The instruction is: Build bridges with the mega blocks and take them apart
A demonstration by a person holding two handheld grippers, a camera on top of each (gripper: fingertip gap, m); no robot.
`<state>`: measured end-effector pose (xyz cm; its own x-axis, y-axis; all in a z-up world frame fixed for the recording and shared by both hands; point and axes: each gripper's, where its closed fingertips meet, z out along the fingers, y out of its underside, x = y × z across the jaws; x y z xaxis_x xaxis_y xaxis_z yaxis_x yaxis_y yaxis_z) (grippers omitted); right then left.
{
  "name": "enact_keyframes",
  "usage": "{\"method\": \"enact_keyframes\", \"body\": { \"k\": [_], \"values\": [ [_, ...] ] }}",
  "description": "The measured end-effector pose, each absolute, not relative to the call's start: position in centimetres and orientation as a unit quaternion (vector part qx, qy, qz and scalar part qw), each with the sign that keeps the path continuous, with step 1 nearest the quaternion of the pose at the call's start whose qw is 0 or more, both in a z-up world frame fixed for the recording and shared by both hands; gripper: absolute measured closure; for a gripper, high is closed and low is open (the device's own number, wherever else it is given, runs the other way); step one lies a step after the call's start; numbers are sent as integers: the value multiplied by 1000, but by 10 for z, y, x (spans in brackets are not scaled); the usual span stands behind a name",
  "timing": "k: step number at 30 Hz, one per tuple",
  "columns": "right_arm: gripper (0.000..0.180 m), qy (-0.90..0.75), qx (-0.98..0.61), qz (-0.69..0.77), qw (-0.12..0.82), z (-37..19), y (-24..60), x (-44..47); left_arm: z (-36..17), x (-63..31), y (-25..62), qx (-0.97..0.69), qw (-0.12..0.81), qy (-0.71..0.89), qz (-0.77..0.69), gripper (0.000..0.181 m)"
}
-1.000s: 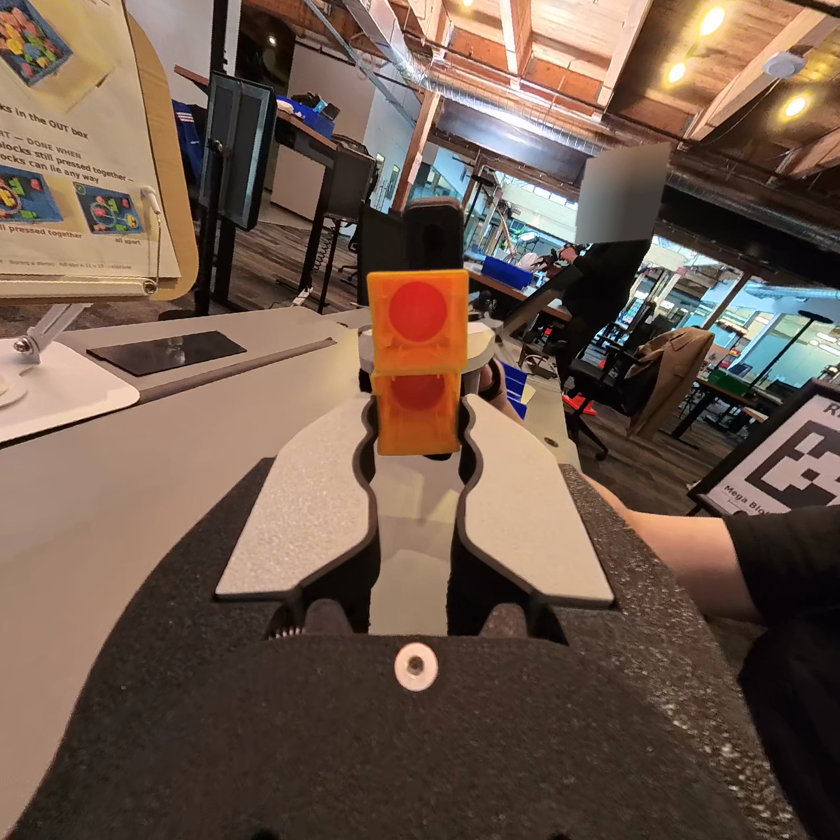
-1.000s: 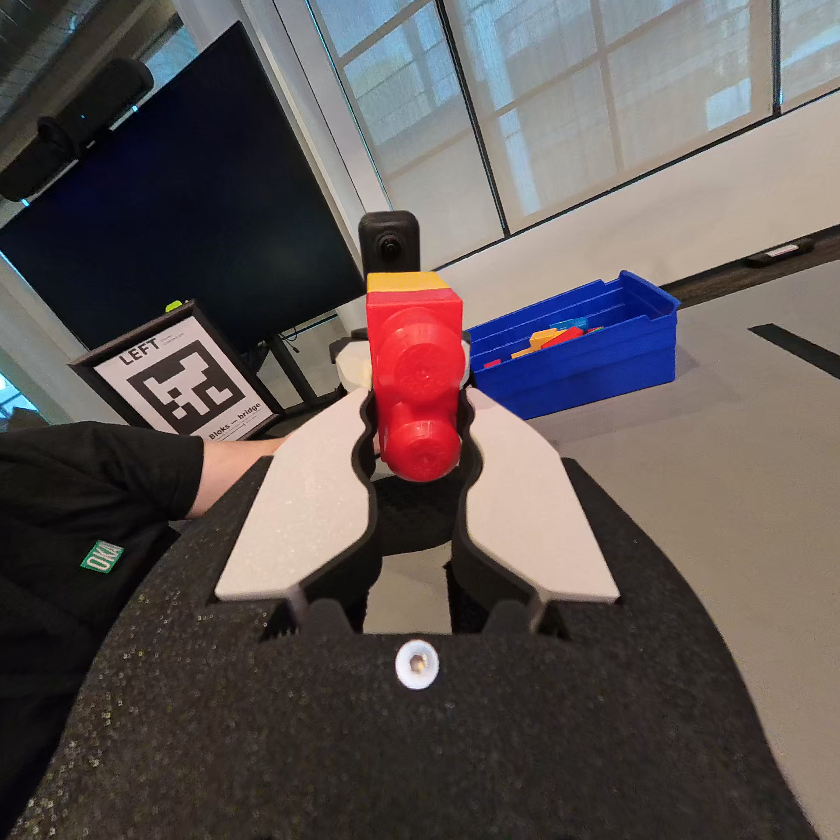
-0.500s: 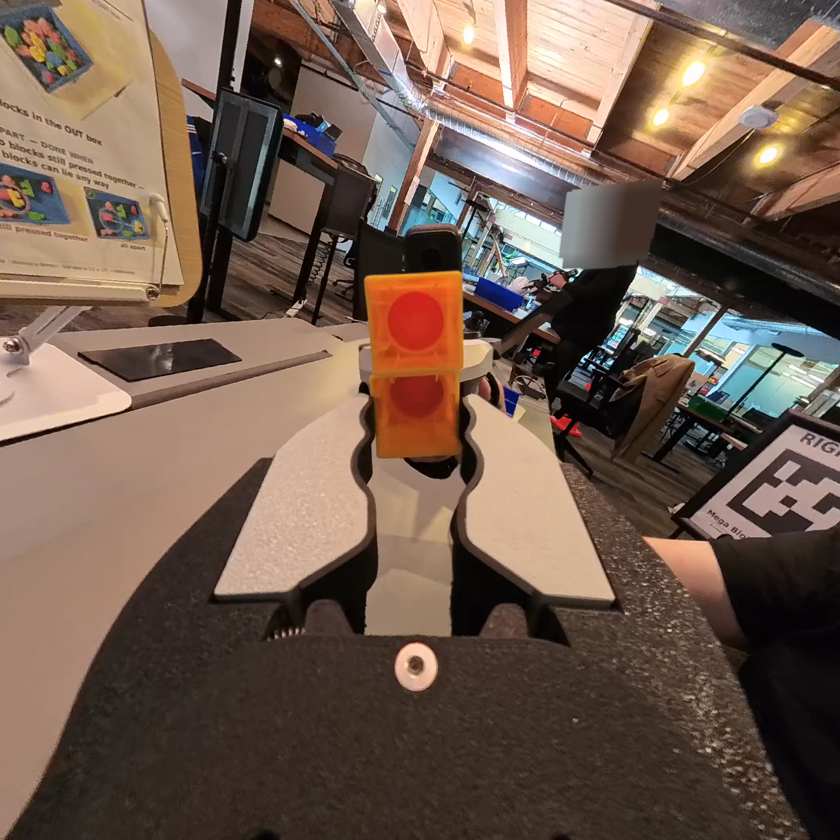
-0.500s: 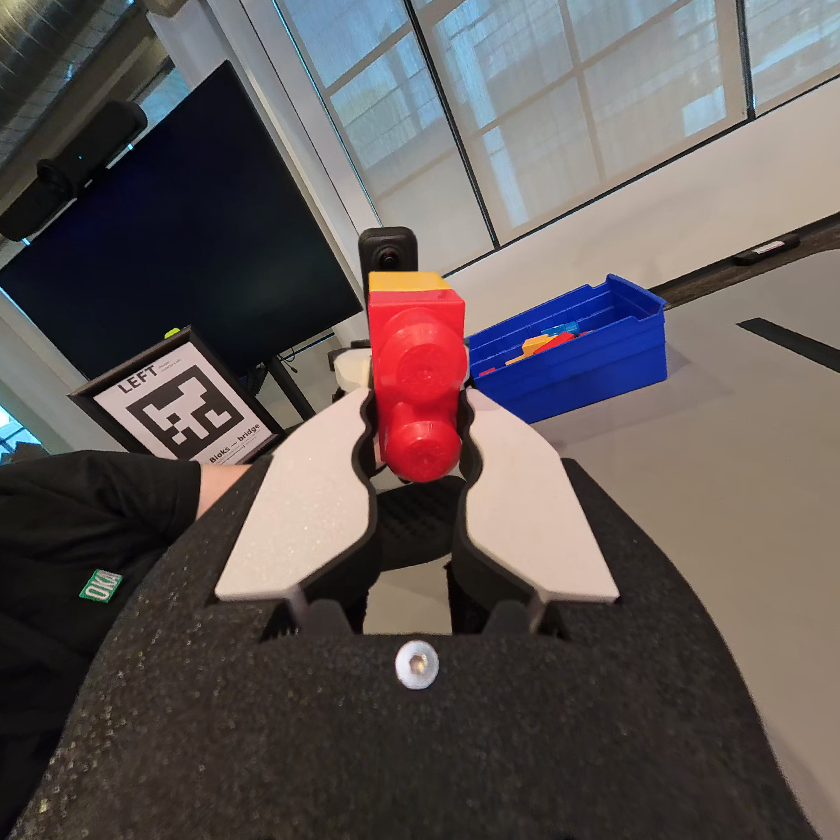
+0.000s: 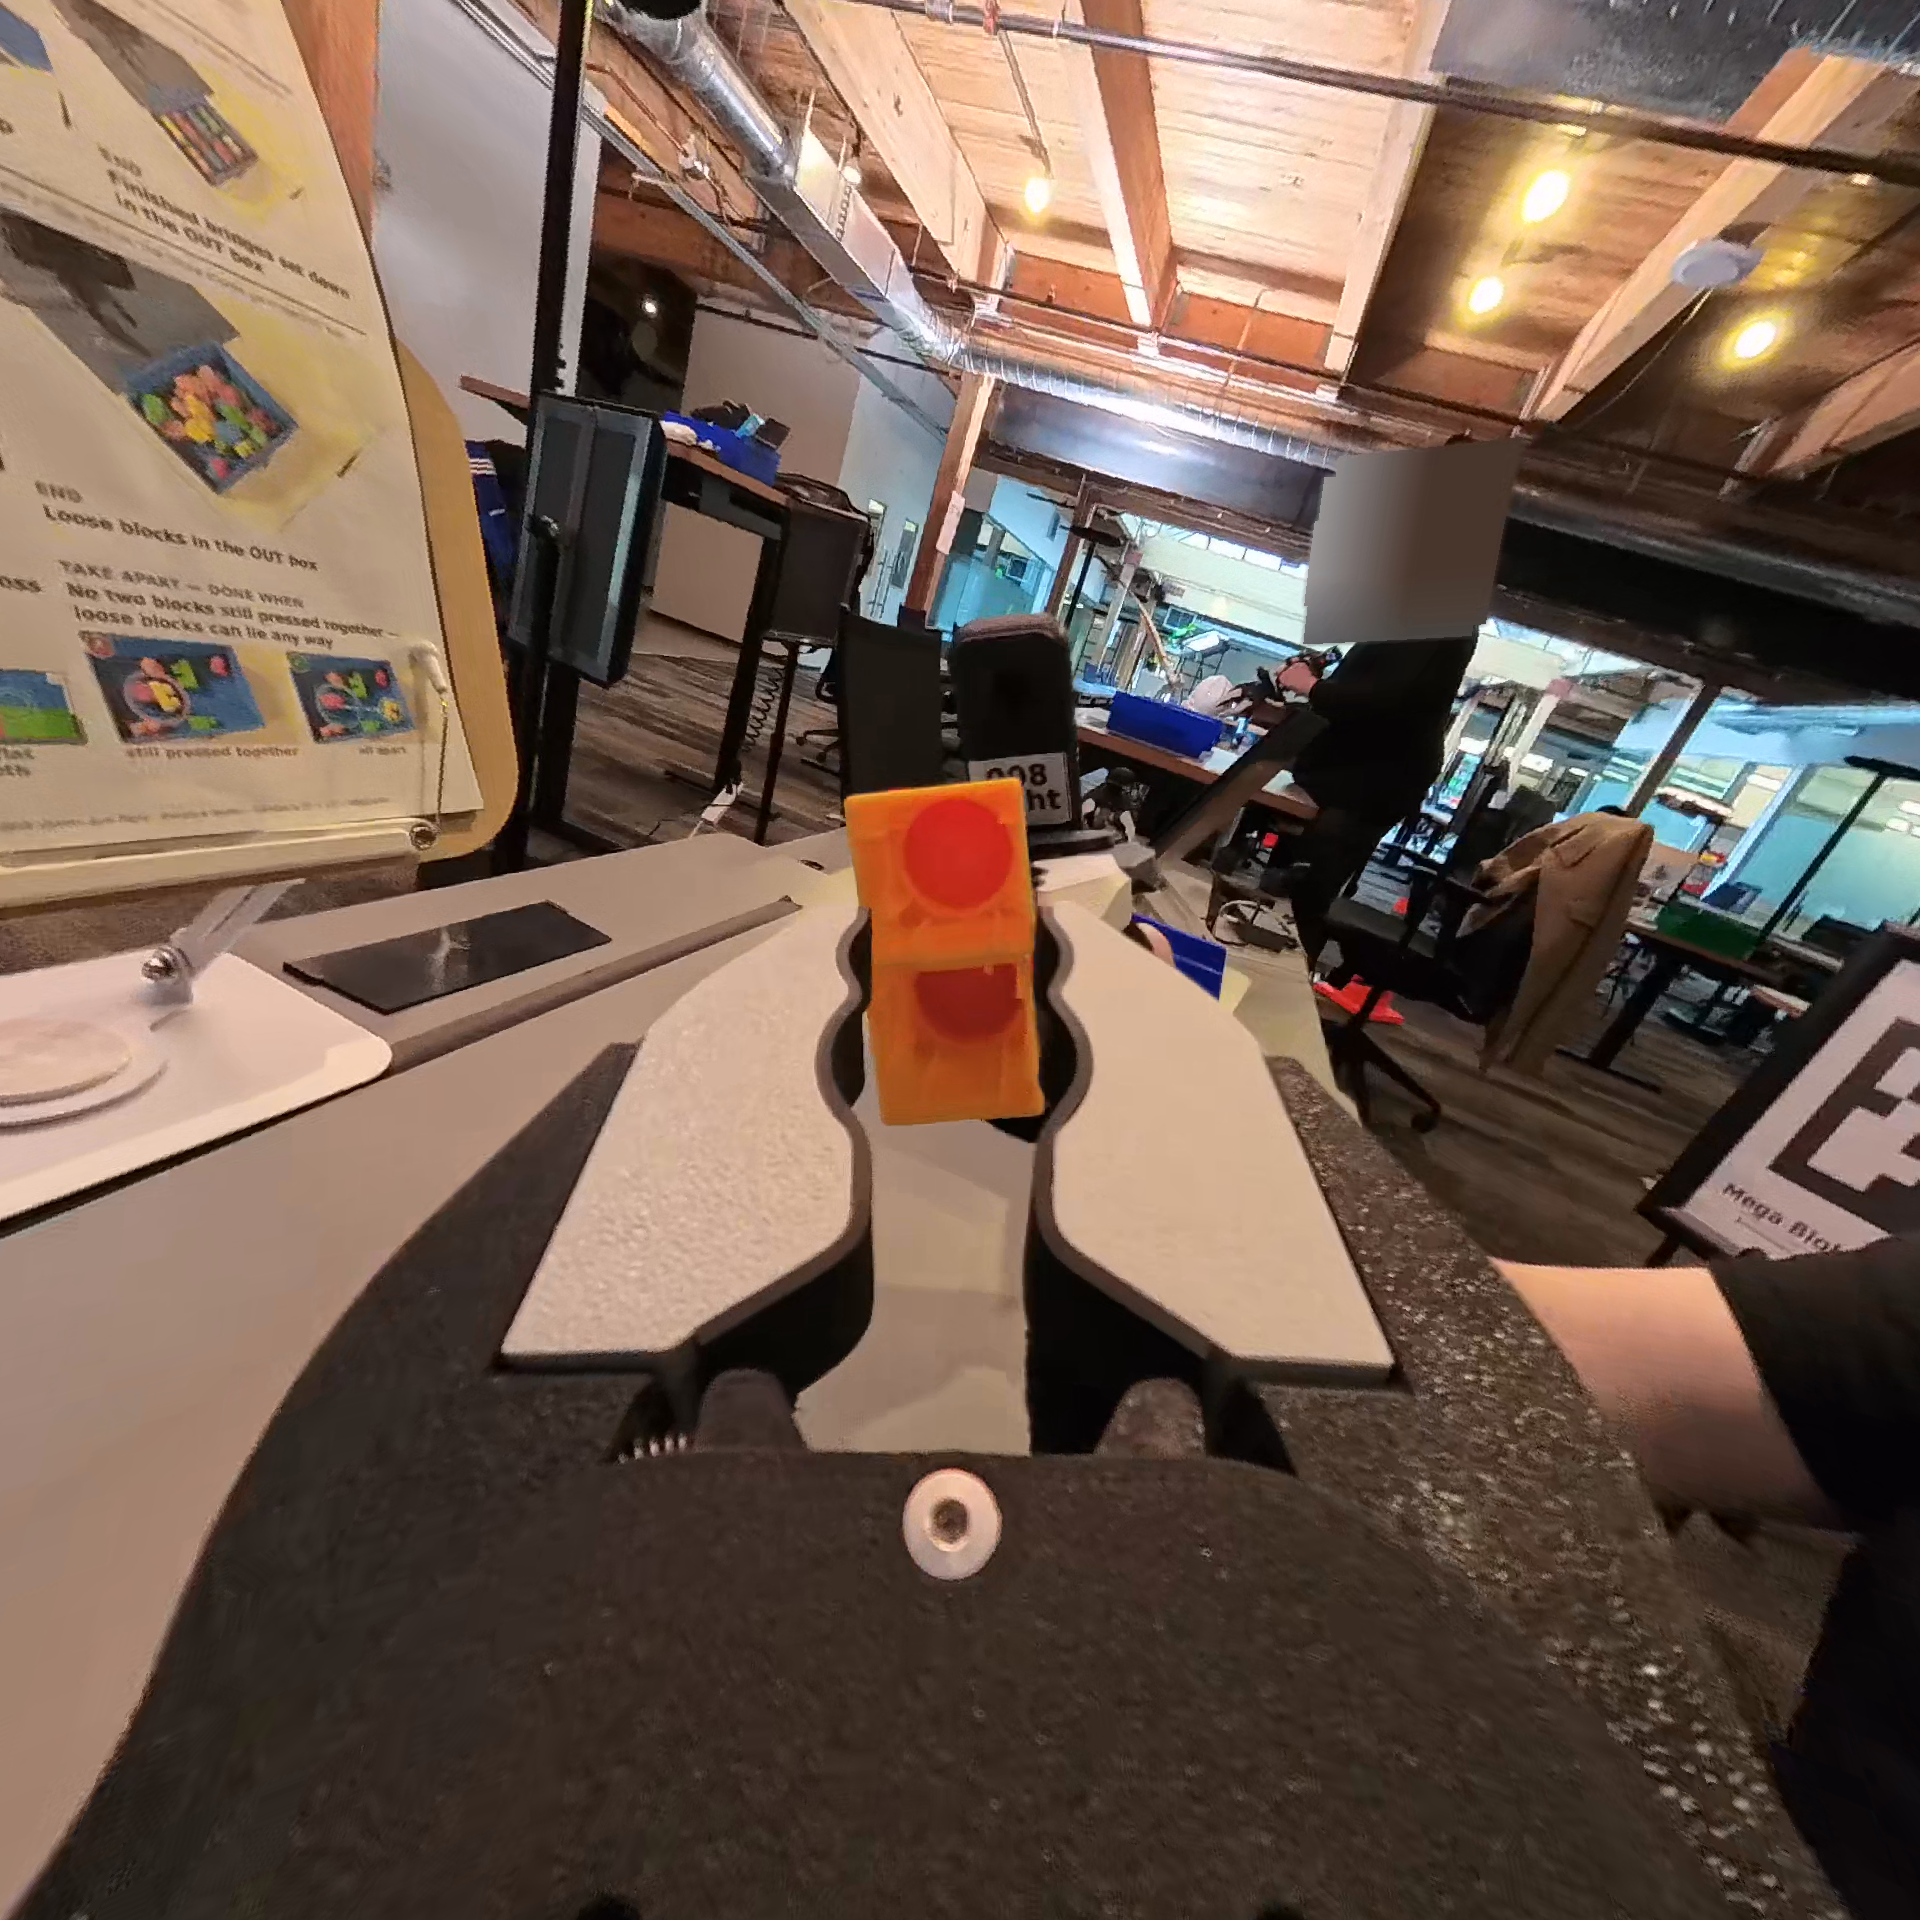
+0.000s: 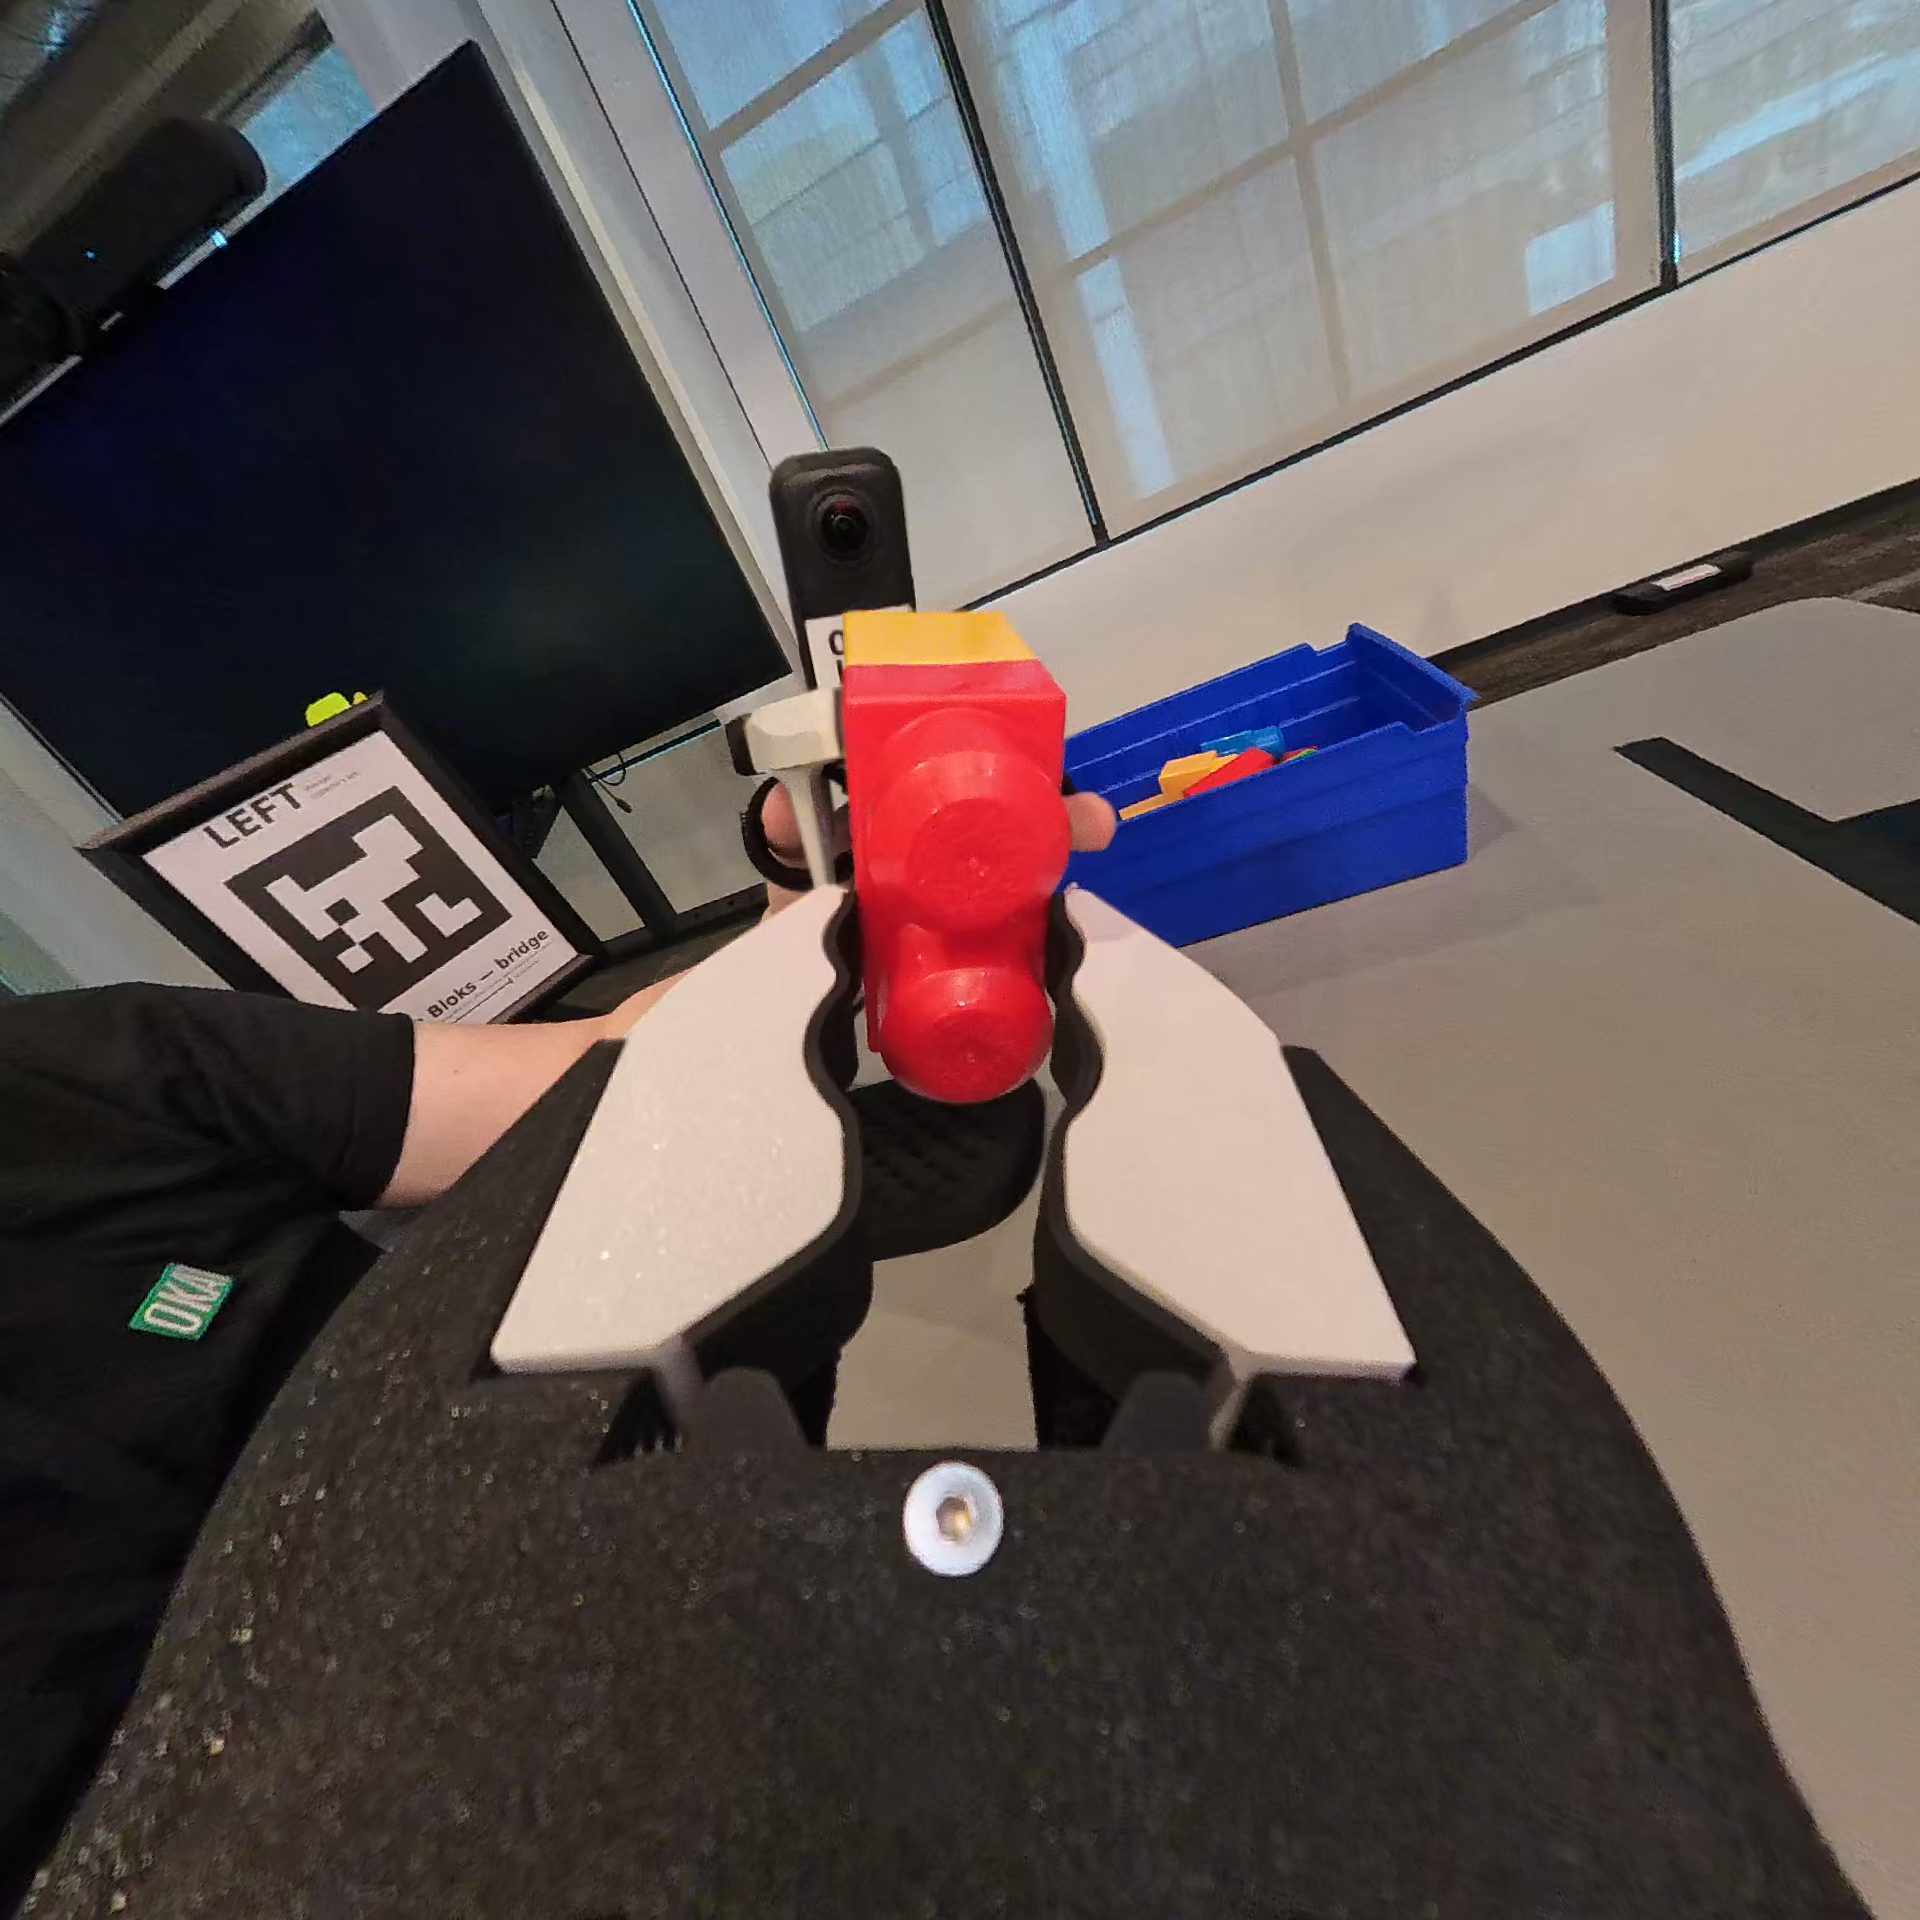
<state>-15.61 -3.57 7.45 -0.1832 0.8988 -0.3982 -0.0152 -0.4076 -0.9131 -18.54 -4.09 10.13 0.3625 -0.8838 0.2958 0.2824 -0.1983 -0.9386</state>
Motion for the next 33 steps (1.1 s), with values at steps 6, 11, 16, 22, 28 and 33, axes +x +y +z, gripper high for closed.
{"method": "enact_keyframes", "body": {
  "k": [6, 11, 16, 22, 28, 33],
  "values": [
    [146, -417, -530, 643, 363, 75, -35, -155, 99, -186, -38, -594, 578, 249, -501, 138],
    [146, -432, -526, 633, 369, 72, -37, -157, 95, -181, -39, -604, 552, 249, -518, 120],
    [146, -442, -518, 634, 367, 72, -41, -158, 94, -178, -43, -601, 544, 262, -523, 145],
    [142, -404, -493, 658, 401, 89, -35, -153, 96, -176, -44, -594, 534, 248, -549, 147],
    [143, -400, -501, 654, 401, 90, -34, -152, 89, -170, -46, -598, 523, 253, -552, 148],
    [143, -414, -511, 652, 378, 73, -33, -157, 78, -166, -42, -613, 521, 257, -535, 148]
  ]
}}
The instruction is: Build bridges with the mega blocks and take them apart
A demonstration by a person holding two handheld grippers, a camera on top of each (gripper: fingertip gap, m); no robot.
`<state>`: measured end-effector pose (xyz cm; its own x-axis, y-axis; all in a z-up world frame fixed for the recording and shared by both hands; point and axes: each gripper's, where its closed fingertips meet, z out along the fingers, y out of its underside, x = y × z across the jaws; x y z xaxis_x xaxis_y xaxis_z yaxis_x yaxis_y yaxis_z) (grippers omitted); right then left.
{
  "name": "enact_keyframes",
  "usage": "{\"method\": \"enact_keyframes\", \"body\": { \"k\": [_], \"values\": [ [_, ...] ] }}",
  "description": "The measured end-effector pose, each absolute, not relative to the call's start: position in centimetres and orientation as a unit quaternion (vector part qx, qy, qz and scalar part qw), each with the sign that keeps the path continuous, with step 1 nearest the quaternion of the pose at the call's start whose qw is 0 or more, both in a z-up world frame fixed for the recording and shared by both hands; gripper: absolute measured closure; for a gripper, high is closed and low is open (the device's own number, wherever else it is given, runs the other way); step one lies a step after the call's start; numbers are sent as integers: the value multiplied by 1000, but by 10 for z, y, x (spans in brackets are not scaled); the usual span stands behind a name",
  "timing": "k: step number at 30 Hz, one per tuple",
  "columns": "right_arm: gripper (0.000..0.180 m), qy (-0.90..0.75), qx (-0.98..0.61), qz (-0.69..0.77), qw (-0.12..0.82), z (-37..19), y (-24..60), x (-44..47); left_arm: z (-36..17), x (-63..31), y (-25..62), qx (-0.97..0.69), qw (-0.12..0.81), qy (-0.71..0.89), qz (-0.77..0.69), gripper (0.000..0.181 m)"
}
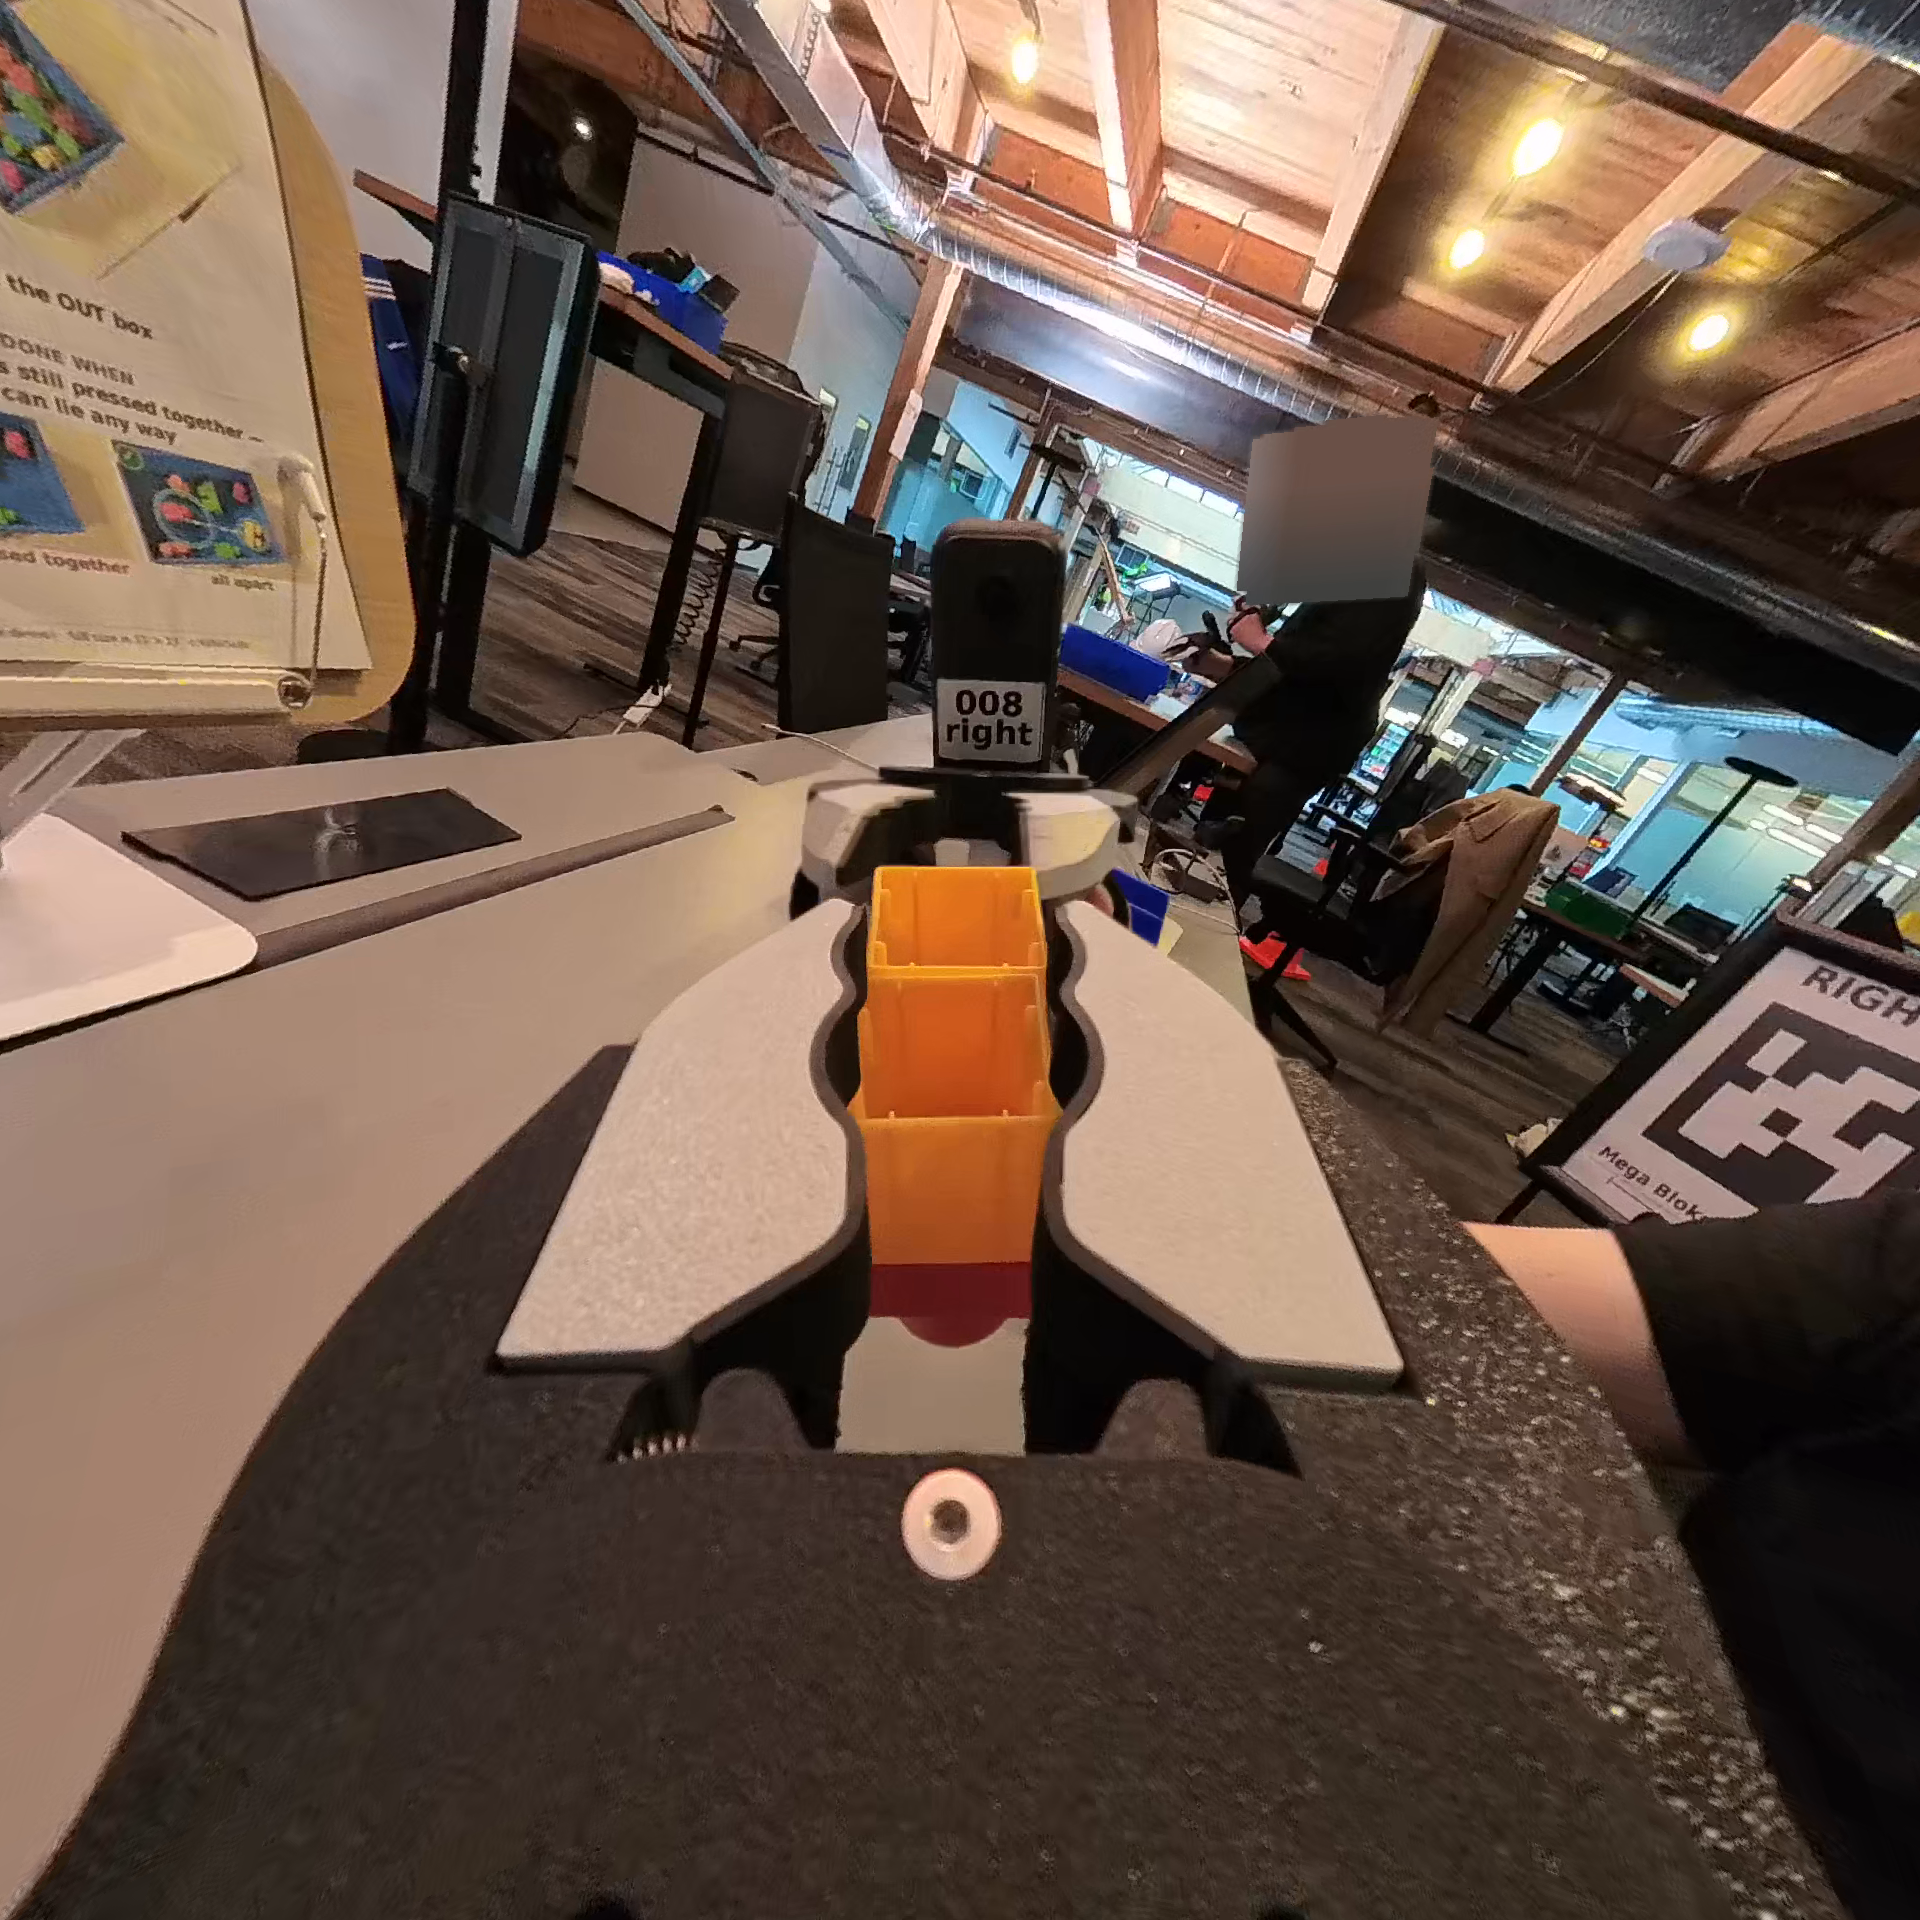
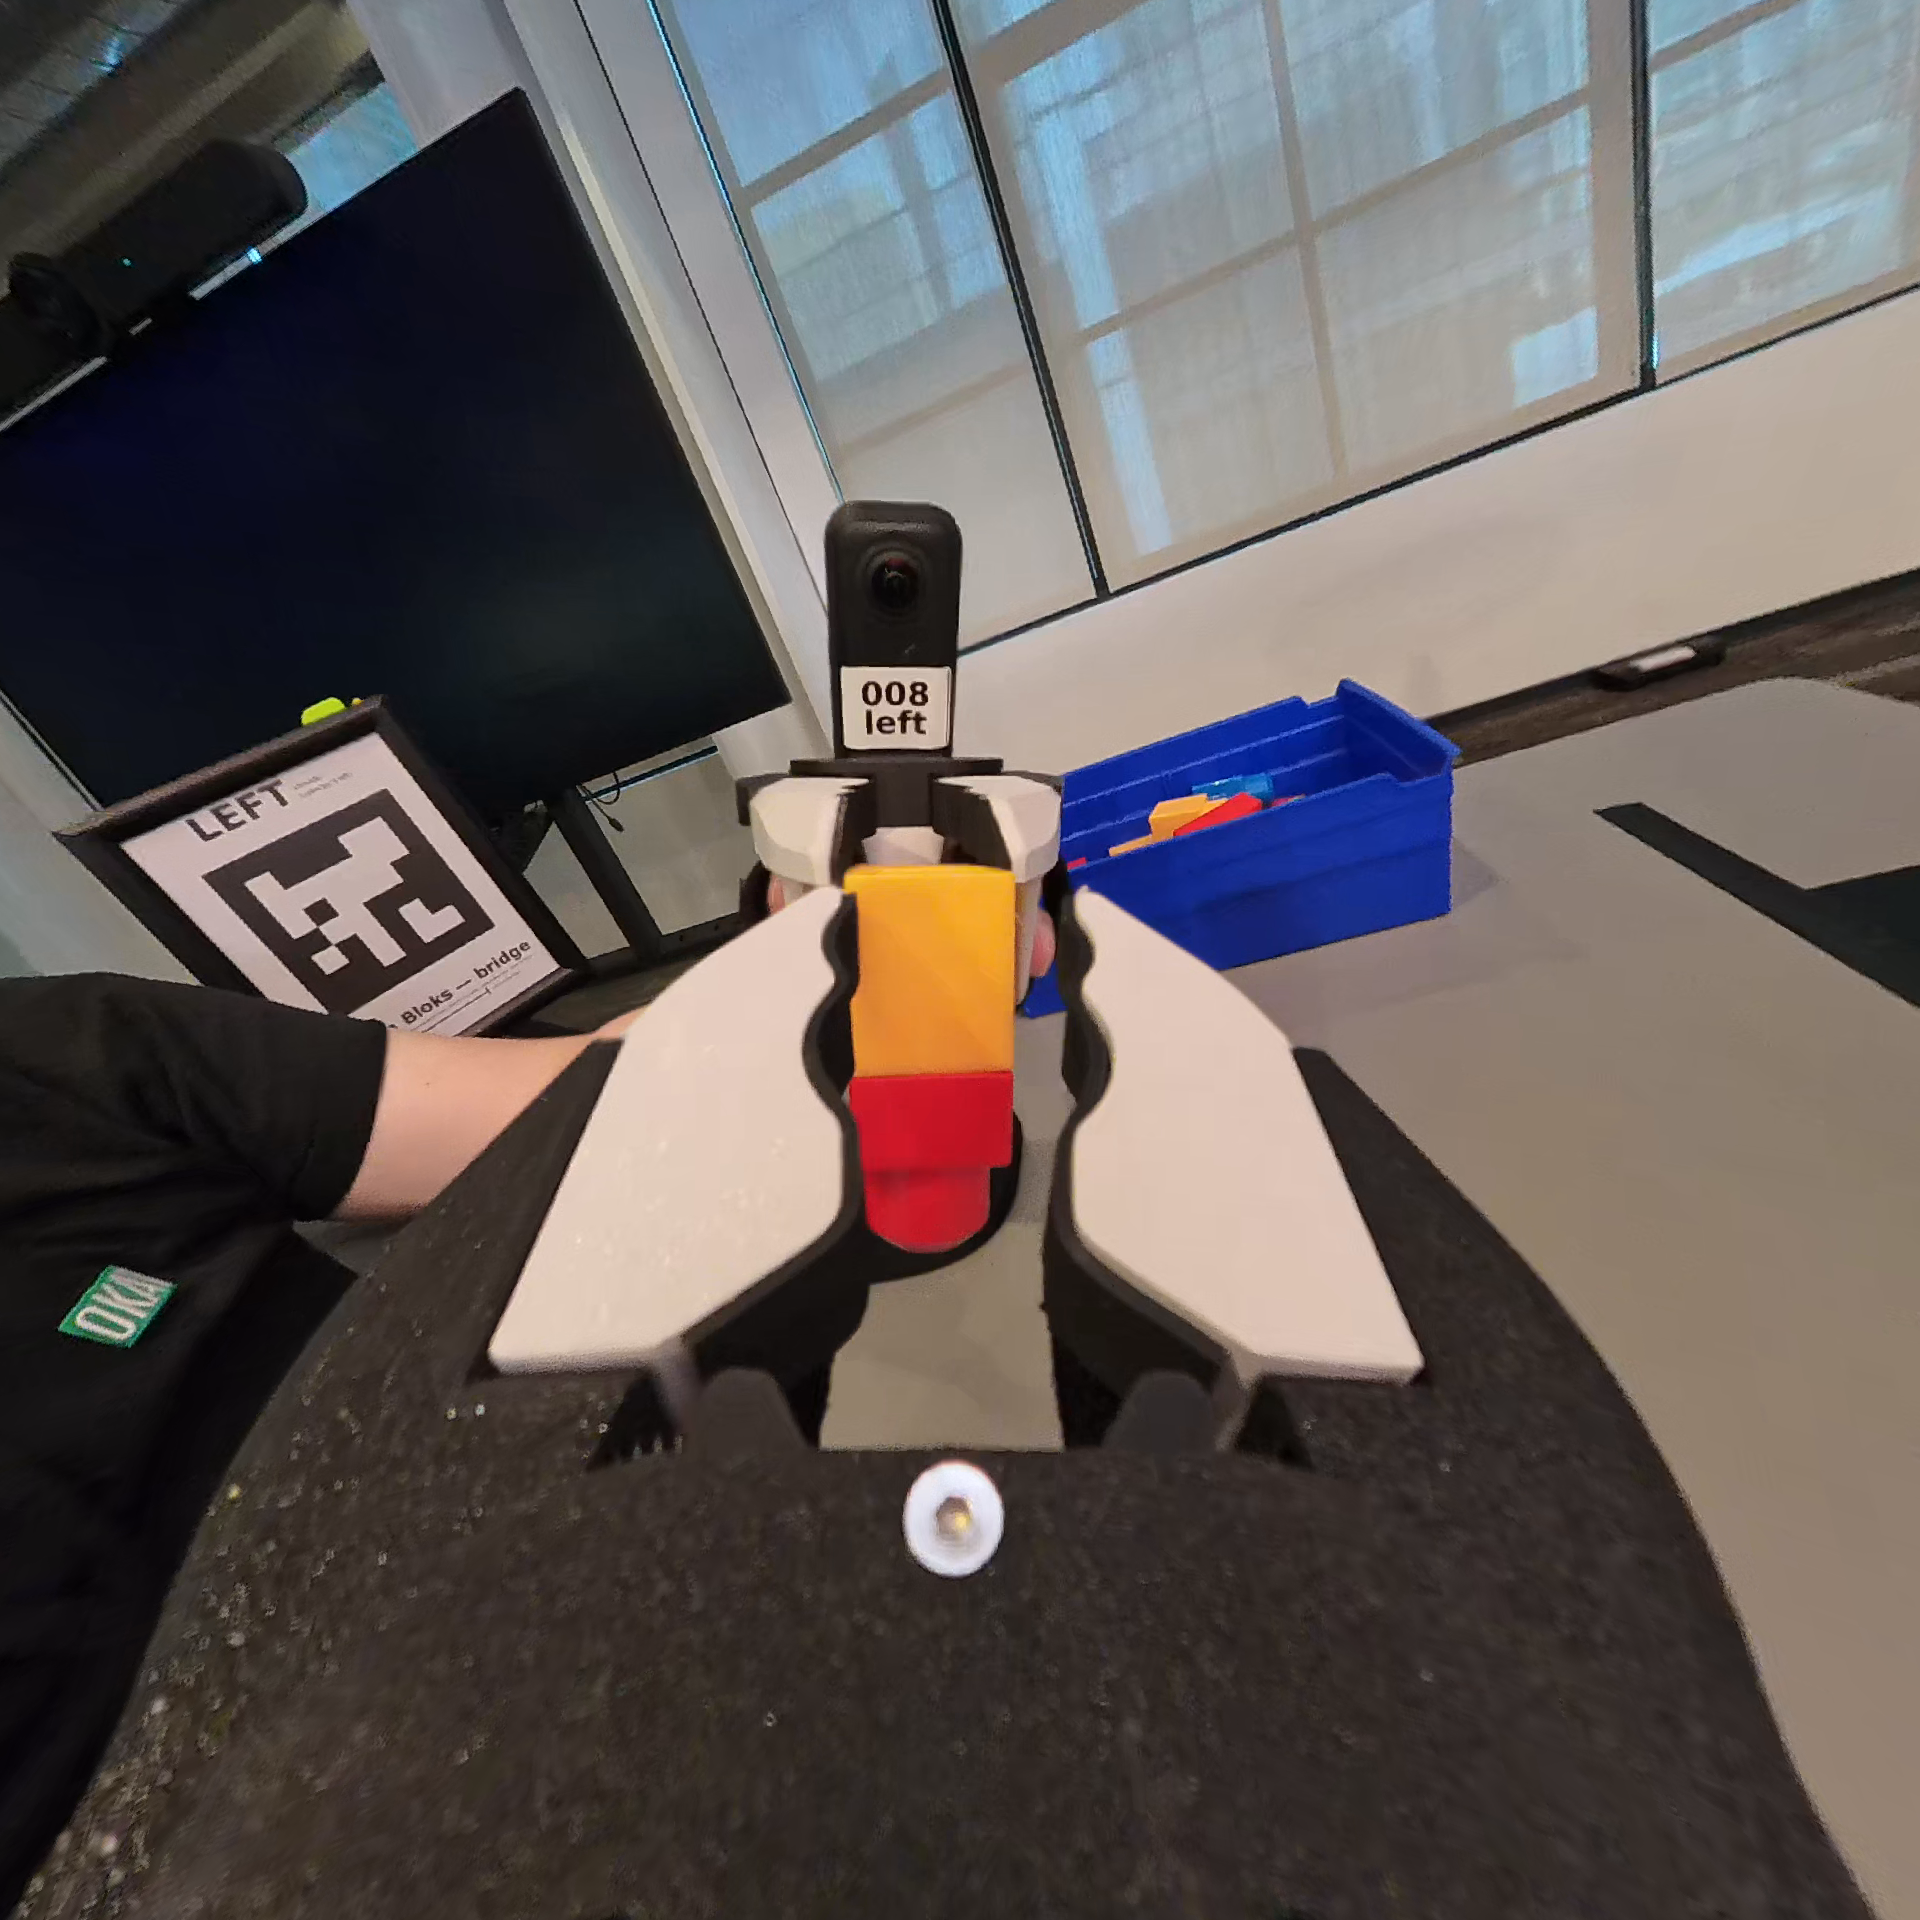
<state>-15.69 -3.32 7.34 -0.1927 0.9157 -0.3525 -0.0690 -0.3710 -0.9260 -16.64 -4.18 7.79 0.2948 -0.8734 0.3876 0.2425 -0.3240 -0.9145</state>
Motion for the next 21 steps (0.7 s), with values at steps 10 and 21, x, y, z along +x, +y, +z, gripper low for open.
{"method": "enact_keyframes", "body": {
  "k": [10, 21],
  "values": [
    [119, -441, -508, 665, 324, 44, -41, -167, 83, -184, -31, -608, 539, 226, -538, 148],
    [143, -512, -551, 592, 290, 20, -50, -170, 58, -178, -45, -665, 452, 304, -510, 132]
  ]
}}
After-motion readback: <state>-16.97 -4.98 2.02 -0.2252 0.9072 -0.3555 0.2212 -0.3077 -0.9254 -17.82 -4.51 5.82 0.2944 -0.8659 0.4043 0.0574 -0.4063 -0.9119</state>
